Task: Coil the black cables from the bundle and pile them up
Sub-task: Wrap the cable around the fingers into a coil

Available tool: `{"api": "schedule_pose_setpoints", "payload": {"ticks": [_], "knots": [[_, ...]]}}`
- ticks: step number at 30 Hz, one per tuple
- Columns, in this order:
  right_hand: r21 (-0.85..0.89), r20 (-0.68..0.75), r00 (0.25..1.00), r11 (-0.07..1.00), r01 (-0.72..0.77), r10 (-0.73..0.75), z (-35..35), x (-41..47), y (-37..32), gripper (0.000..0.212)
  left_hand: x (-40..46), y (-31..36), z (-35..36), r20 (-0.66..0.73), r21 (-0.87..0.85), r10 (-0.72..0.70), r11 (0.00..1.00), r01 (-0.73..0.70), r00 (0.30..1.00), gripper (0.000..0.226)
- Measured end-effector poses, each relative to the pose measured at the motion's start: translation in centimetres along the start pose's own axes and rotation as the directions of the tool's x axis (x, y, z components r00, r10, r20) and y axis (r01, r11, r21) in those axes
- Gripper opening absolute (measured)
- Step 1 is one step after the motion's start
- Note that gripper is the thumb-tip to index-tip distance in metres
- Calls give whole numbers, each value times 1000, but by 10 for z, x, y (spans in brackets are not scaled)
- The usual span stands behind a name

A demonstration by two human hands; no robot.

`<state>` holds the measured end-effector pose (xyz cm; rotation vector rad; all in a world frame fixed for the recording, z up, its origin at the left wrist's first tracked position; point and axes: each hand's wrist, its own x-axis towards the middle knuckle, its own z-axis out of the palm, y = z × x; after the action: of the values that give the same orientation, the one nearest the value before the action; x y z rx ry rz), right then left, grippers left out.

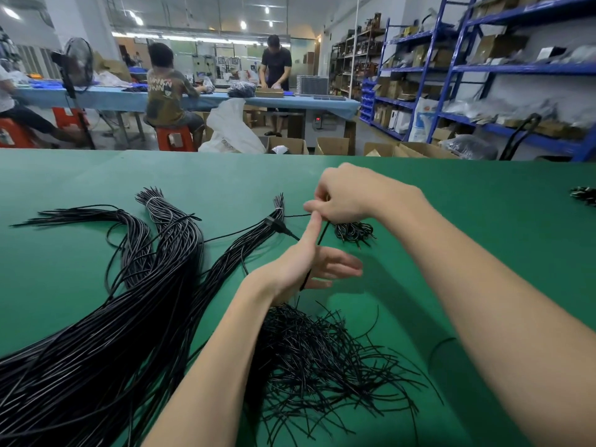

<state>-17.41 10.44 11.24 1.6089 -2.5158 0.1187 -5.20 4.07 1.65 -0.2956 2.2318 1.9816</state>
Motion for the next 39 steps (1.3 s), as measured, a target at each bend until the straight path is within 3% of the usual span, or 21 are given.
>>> {"api": "schedule_pose_setpoints", "payload": {"ticks": [5, 14, 19, 21, 24, 28, 31, 33, 35, 36, 39], "knots": [[-59, 4, 1000, 998, 13, -12, -4, 1, -12, 64, -4, -1, -3, -105, 30, 25, 999, -22, 994, 99], [-183, 48, 997, 982, -52, 62, -4, -3, -5, 74, -6, -2, -3, -45, -85, 13, 996, -16, 999, 86], [213, -34, 999, 977, 26, -19, -14, -8, 1, 69, 3, -13, -8, -178, -116, 55, 990, -77, 982, 93], [179, -132, 987, 977, 114, -91, -15, -15, 4, 68, 6, -13, -12, -249, -173, 118, 971, -164, 961, 87], [119, -191, 958, 963, 240, -215, -13, -27, 7, 62, 9, -16, -15, -240, -170, 127, 971, -171, 962, 86], [299, -187, 954, 912, 282, -234, 5, -41, 3, 46, 11, -22, -14, -297, -183, 77, 974, -135, 952, 81], [600, -104, 993, 792, 111, -61, 27, -53, -3, 33, 10, -23, -19, -375, -188, 52, 973, -130, 926, 77], [833, 25, 1000, 552, -19, -4, 41, -60, -9, 23, 9, -25, -23, -423, -203, 53, 967, -152, 905, 74], [929, 106, 994, 361, -86, -35, 52, -67, -16, 17, 8, -26, -26, -469, -237, 41, 956, -170, 882, 72], [938, 109, 992, 338, -83, -58, 56, -70, -20, 18, 7, -27, -26, -478, -254, 30, 952, -171, 878, 71], [917, 99, 988, 397, -45, -116, 64, -76, -27, 24, 6, -30, -28, -491, -285, 14, 942, -175, 871, 69]]}}
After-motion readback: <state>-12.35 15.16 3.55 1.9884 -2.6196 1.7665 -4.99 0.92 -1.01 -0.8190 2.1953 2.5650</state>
